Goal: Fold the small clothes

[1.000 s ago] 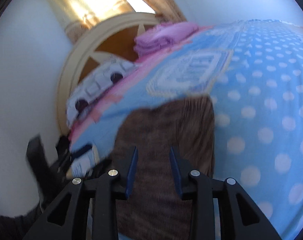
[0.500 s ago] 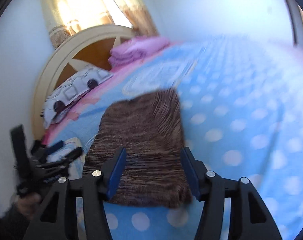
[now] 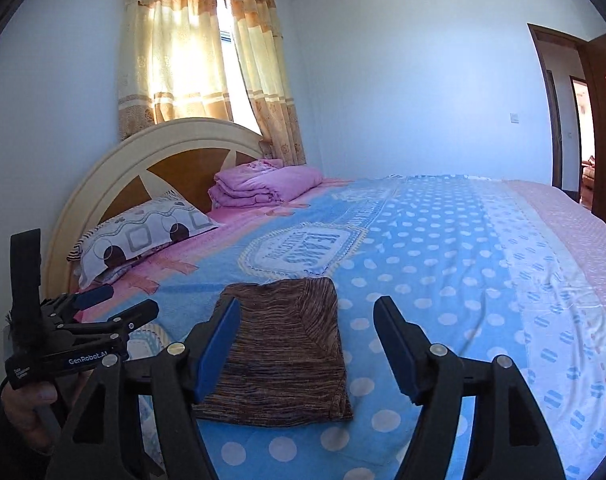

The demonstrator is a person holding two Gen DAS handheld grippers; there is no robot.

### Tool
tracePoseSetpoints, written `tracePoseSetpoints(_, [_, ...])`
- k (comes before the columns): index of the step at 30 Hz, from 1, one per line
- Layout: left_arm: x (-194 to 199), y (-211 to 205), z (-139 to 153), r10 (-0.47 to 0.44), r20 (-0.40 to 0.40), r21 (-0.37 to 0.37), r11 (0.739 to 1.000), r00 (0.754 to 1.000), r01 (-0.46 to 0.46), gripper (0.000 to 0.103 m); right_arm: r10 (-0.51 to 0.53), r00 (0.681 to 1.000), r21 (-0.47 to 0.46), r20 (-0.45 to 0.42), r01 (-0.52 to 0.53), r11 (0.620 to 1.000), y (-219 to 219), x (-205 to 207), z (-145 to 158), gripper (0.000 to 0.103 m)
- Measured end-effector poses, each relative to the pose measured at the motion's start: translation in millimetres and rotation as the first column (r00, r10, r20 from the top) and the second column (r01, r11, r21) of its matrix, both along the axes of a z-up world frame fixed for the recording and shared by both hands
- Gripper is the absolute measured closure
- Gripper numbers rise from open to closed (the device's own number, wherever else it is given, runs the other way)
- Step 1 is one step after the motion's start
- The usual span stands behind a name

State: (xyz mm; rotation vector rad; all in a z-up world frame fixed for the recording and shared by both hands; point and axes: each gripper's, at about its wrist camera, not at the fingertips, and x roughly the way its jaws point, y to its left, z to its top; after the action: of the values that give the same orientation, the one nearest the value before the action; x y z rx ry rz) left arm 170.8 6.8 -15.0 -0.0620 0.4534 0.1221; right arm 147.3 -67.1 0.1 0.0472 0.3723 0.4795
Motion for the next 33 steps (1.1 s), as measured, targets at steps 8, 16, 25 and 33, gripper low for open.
tracePoseSetpoints(8, [0.3, -0.9, -2.2, 0.002, -0.006, -0.002, 1.000, 1.000, -0.002, 0.002, 0.006, 1.000, -0.008, -0.002, -0.007, 1.000, 3.4, -4.6, -1.1, 0.033])
tracePoseSetpoints(16, [-0.1, -0.3, -2.2, 0.003, -0.005, -0.006, 1.000, 1.000, -0.003, 0.002, 0.021, 1.000, -0.019, -0.009, -0.021, 1.000, 10.8, -7.7, -5.3, 0.033])
tracePoseSetpoints(25, [-0.3, -0.9, -2.3, 0.004, -0.004, -0.006, 1.000, 1.000, -0.004, 0.002, 0.024, 1.000, -0.016, -0.012, -0.025, 1.000, 11.5, -9.9, -7.1, 0.033])
tracePoseSetpoints(33, [0.1, -1.1, -1.9, 0.000, -0.010, -0.005, 1.000, 1.000, 0.000, 0.002, 0.032, 0.999, -0.017, -0.014, -0.032, 0.999, 13.5, -12.5, -8.6, 0.033])
